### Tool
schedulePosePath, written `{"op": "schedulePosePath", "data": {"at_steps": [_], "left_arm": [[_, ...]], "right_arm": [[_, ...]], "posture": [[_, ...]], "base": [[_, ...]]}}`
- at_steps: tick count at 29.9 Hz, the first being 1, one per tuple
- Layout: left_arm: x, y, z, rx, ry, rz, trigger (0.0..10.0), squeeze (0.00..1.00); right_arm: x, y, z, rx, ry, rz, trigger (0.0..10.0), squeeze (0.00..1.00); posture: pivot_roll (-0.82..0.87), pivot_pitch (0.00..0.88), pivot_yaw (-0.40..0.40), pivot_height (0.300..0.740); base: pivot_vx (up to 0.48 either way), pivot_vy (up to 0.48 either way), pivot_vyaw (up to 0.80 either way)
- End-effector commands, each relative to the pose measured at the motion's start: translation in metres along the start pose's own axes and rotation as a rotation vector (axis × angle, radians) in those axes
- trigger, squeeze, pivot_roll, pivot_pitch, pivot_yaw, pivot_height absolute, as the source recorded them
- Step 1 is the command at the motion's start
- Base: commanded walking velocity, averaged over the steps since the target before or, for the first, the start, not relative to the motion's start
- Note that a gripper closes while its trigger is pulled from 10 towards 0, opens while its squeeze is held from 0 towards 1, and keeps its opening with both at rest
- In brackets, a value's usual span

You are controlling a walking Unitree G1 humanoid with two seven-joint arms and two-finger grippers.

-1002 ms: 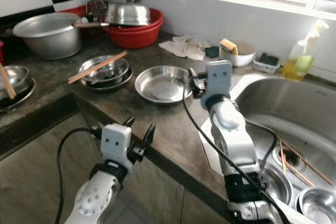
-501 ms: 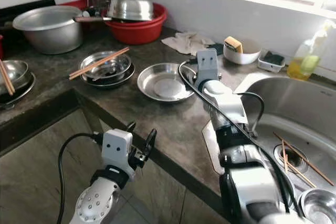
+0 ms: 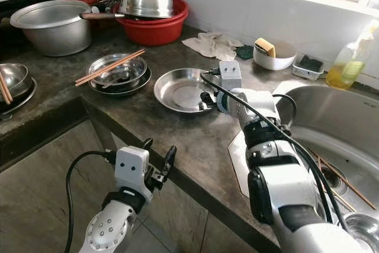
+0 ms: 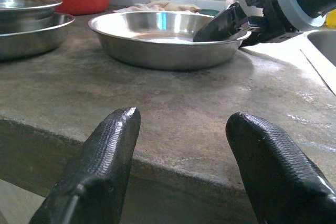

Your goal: Kitchen organization

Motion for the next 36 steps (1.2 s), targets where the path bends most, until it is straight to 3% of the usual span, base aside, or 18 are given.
{"op": "schedulePosePath", "data": {"at_steps": [1,2,3,4,13,22,25,26,28,31,33,35,36], "left_arm": [[0.001,-0.001,0.002,0.002,0.0,-0.004,10.0,0.0],[0.002,-0.001,0.003,0.001,-0.001,-0.003,10.0,0.0],[0.002,-0.001,0.003,0.001,0.0,-0.002,10.0,0.0],[0.002,-0.001,0.002,0.0,0.001,-0.002,10.0,0.0],[0.002,0.0,0.001,-0.001,0.008,0.001,10.0,0.0],[0.004,0.0,-0.001,0.001,0.012,0.005,10.0,0.0],[0.004,-0.001,-0.002,0.003,0.014,0.006,10.0,0.0],[0.004,0.0,-0.002,0.004,0.015,0.007,10.0,0.0],[0.004,0.0,-0.002,0.006,0.015,0.008,10.0,0.0],[0.004,0.0,-0.003,0.007,0.015,0.008,10.0,0.0],[0.005,0.0,-0.003,0.009,0.014,0.012,10.0,0.0],[0.006,0.0,-0.003,0.01,0.014,0.012,10.0,0.0],[0.006,0.001,-0.003,0.011,0.012,0.013,10.0,0.0]], "right_arm": [[0.0,-0.001,-0.001,-0.014,0.016,-0.036,10.0,0.0],[0.0,-0.003,-0.002,-0.028,0.022,-0.048,10.0,0.0],[0.001,-0.004,-0.003,-0.033,0.026,-0.053,2.7,0.0],[0.001,-0.005,-0.004,-0.039,0.027,-0.06,0.0,0.0],[0.003,-0.006,-0.003,0.035,0.02,-0.077,0.0,0.0],[0.002,-0.005,0.003,0.252,0.019,-0.066,0.0,0.0],[0.001,-0.003,0.006,0.366,0.023,-0.039,0.0,0.0],[0.0,0.0,0.008,0.443,0.031,-0.008,0.0,0.0],[-0.001,0.003,0.012,0.511,0.031,0.035,0.0,0.0],[-0.004,0.006,0.016,0.553,0.021,0.08,0.0,0.0],[-0.012,0.016,0.025,0.608,-0.023,0.222,0.0,0.0],[-0.014,0.016,0.025,0.617,-0.027,0.238,0.0,0.0],[-0.022,0.02,0.028,0.63,-0.065,0.333,0.0,0.0]], "posture": [[0.12,0.08,-0.077,0.74],[0.12,0.082,-0.078,0.74],[0.12,0.082,-0.077,0.74],[0.12,0.082,-0.077,0.74],[0.12,0.08,-0.077,0.74],[0.12,0.075,-0.081,0.74],[0.12,0.073,-0.08,0.74],[0.12,0.072,-0.08,0.74],[0.12,0.07,-0.078,0.74],[0.12,0.067,-0.077,0.74],[0.12,0.061,-0.074,0.74],[0.12,0.06,-0.073,0.74],[0.12,0.055,-0.067,0.74]], "base": [[0.0,0.0,0.0],[0.0,0.0,0.0],[0.0,0.0,0.0],[0.0,0.0,0.0],[0.0,0.0,0.0],[0.0,0.0,0.0],[0.0,0.0,0.0],[0.0,0.0,0.0],[0.0,0.0,0.0],[0.0,0.0,0.0],[0.0,0.0,0.0],[0.0,0.0,0.0],[0.0,0.0,0.0]]}}
Point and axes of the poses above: a point about 5 cm out from each wrist's last joint towards the gripper, its own x axis pointing out of the wrist towards the gripper, its own y axis along the axis of the wrist's last joint, z = x × y, the point moved 3 cm from there along x, pointing out of the wrist towards the gripper, and after that the axes turned 14 degrees about -x, right-handed, at the moved point
